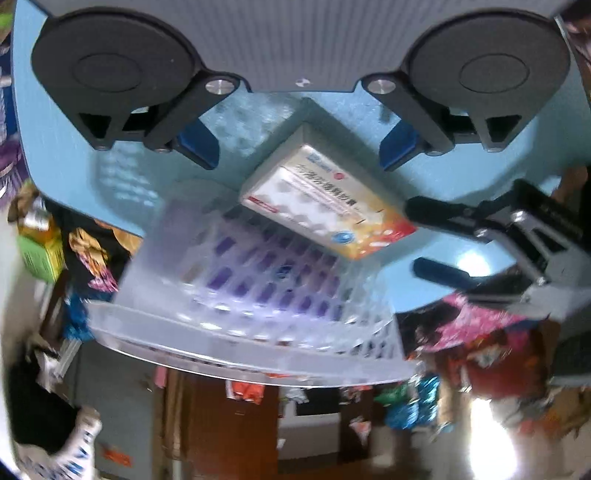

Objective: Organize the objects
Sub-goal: 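Grasp the white-and-orange medicine box with both grippers at its ends, then lift the medicine box with both grippers and lower it into the basket, then open both grippers and pull them back from the basket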

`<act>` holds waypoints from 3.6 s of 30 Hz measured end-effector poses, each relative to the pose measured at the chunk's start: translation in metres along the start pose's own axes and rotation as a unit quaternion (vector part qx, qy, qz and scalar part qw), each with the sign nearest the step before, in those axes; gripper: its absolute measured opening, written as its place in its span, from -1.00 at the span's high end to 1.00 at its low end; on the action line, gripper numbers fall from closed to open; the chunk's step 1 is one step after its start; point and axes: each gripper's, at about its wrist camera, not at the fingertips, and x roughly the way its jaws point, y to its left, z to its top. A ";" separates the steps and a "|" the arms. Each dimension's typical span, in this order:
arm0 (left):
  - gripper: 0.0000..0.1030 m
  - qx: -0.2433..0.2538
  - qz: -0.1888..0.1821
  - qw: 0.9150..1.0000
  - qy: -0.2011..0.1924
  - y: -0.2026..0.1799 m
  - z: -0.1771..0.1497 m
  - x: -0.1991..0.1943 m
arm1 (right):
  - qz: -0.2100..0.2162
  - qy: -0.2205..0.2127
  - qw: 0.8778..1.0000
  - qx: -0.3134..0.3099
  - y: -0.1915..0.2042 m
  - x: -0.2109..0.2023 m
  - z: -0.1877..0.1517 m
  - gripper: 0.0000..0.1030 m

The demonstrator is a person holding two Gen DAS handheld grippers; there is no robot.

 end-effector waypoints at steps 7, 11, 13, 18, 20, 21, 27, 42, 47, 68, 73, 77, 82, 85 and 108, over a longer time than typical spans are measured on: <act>-0.59 0.051 -0.019 0.998 0.044 0.002 -0.001 0.018 | 0.011 0.003 1.000 -0.029 0.000 0.011 0.002 -0.47; -0.32 0.061 -0.025 0.996 0.061 -0.002 -0.001 0.028 | 0.017 -0.004 0.999 -0.032 -0.004 0.009 0.000 -0.35; -0.20 0.062 -0.013 0.996 0.056 -0.005 -0.001 0.028 | 0.012 -0.006 0.999 -0.032 -0.006 0.008 0.000 -0.31; -0.11 0.066 -0.007 0.997 0.033 -0.014 -0.005 0.017 | 0.017 -0.019 0.999 -0.021 -0.011 -0.002 -0.004 -0.25; -0.09 0.065 -0.005 0.998 0.017 -0.017 -0.005 0.009 | 0.017 -0.030 0.999 -0.018 -0.010 -0.010 -0.006 -0.23; -0.08 0.066 -0.004 0.998 0.008 -0.020 -0.006 0.005 | 0.015 -0.035 0.999 -0.021 -0.009 -0.014 -0.007 -0.23; -0.08 0.081 0.006 0.996 -0.034 -0.038 -0.010 -0.015 | 0.003 -0.064 0.997 -0.035 0.001 -0.035 -0.010 -0.21; -0.03 0.102 0.030 0.985 -0.132 -0.065 0.001 -0.070 | -0.018 -0.138 0.989 -0.052 0.017 -0.076 0.014 -0.17; -0.02 0.106 0.038 0.982 -0.153 -0.064 0.029 -0.076 | -0.025 -0.151 0.987 -0.054 0.006 -0.082 0.039 -0.16; 0.02 0.079 0.048 0.992 -0.088 -0.016 0.121 0.018 | -0.049 -0.092 0.994 -0.017 -0.062 -0.014 0.097 -0.08; 0.02 0.078 0.049 0.993 -0.070 -0.017 0.123 0.033 | -0.051 -0.083 0.995 -0.008 -0.067 -0.015 0.095 -0.08; 0.01 0.072 0.051 0.994 -0.067 -0.016 0.123 0.037 | -0.056 -0.083 0.995 -0.007 -0.067 -0.014 0.094 -0.08; -0.71 0.070 0.075 0.989 -0.104 -0.019 0.117 0.029 | -0.096 -0.109 0.989 0.008 -0.069 -0.023 0.089 -0.89; -0.90 0.052 0.090 0.984 -0.144 -0.020 0.108 0.012 | -0.108 -0.136 0.984 0.033 -0.069 -0.037 0.083 -1.00; -1.00 -0.062 0.160 0.978 -0.120 -0.076 -0.015 -0.134 | -0.097 -0.153 0.973 0.145 0.015 -0.136 -0.012 -1.00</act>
